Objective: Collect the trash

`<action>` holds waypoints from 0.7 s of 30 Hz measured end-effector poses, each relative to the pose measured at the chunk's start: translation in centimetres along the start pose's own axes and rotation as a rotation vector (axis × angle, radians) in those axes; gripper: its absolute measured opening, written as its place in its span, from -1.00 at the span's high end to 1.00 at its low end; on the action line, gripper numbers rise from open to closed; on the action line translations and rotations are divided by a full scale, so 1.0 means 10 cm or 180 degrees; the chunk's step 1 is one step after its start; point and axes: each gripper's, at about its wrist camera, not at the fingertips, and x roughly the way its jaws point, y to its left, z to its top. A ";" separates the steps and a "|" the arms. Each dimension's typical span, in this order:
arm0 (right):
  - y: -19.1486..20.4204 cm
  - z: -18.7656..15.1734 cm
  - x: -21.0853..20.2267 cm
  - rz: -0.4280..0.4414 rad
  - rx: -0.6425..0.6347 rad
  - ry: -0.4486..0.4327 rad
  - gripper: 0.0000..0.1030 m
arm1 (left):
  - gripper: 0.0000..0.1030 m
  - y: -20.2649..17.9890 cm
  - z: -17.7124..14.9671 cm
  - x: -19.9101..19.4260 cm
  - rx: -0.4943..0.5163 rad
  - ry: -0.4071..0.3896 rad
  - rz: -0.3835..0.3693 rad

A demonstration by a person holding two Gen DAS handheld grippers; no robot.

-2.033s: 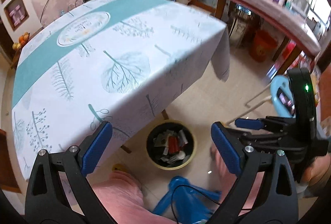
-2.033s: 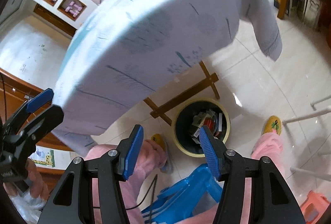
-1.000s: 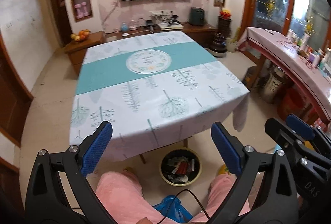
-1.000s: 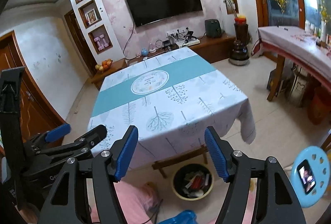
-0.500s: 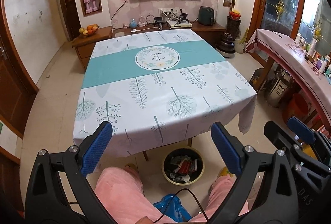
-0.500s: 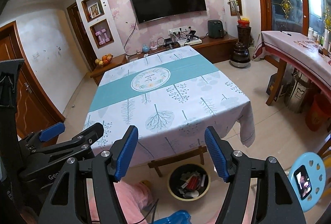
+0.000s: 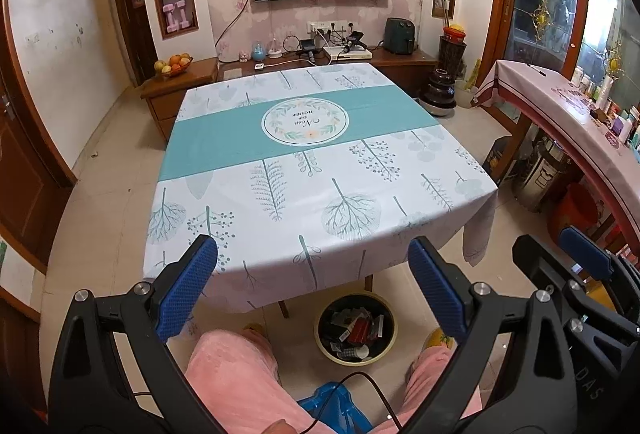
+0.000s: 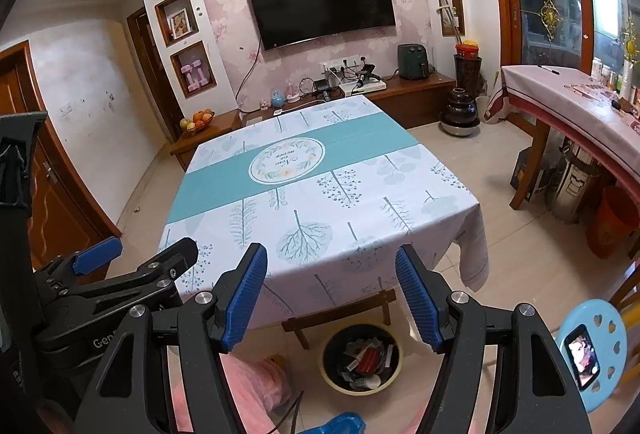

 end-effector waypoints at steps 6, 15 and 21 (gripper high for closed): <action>0.01 0.00 0.00 -0.0006 0.0000 0.0004 -0.32 | -0.85 0.01 0.00 0.04 -0.0030 0.0039 -0.0014; 0.00 0.01 0.03 0.0009 0.0008 0.0017 -0.32 | -0.85 0.04 -0.03 0.08 -0.0053 0.0077 -0.0013; 0.00 0.02 0.03 0.0009 0.0005 0.0021 -0.32 | -0.85 0.04 -0.03 0.09 -0.0049 0.0080 -0.0005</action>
